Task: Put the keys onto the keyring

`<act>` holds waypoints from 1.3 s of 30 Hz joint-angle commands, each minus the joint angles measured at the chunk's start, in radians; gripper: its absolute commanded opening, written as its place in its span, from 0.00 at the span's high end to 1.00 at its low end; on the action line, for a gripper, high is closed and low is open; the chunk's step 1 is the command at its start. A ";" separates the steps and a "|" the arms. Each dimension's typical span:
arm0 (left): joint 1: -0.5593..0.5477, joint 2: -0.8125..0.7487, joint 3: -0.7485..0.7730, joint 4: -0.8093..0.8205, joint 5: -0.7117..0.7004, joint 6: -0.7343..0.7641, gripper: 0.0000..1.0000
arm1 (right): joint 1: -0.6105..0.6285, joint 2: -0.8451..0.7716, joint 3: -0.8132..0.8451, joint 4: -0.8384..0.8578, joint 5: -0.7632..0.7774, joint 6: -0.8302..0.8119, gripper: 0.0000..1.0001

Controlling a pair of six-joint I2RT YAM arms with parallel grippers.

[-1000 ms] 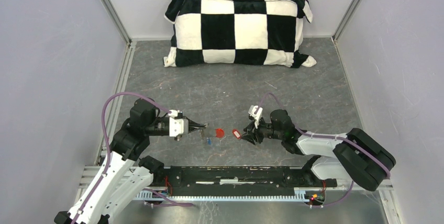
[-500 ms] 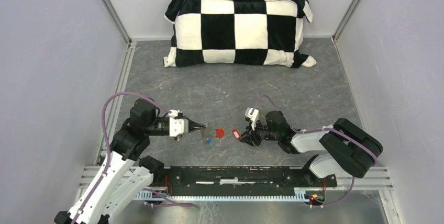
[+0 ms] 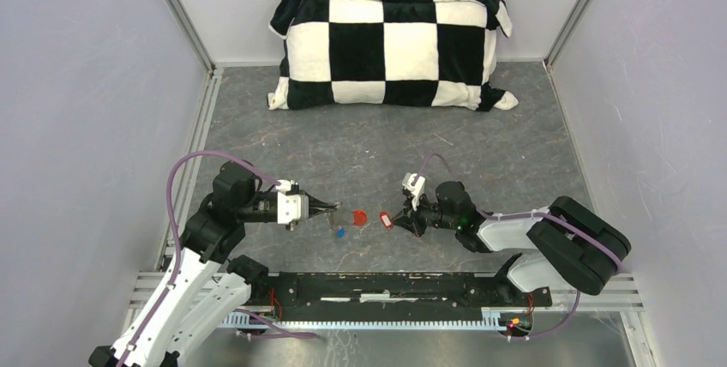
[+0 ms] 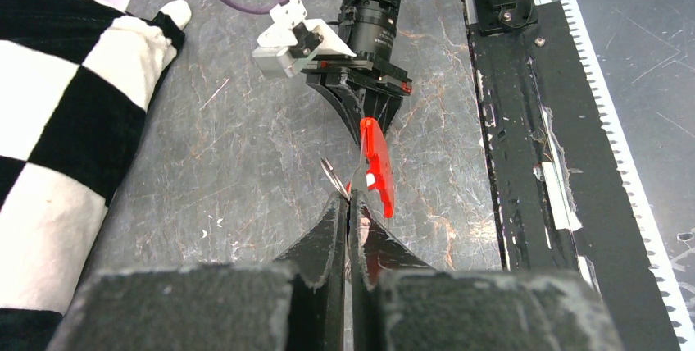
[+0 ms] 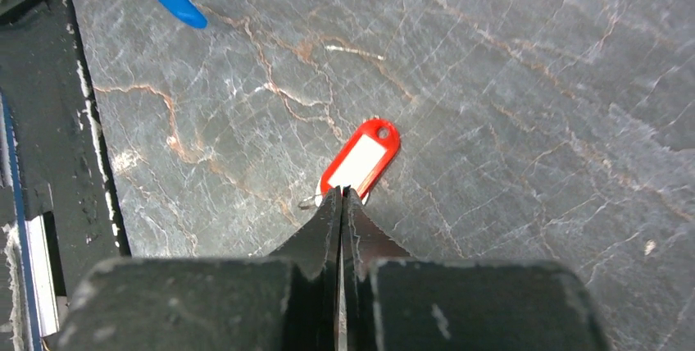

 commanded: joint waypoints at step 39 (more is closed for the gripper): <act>-0.001 0.035 -0.031 0.050 0.015 0.066 0.98 | 0.065 -0.053 0.019 0.024 0.032 -0.115 1.00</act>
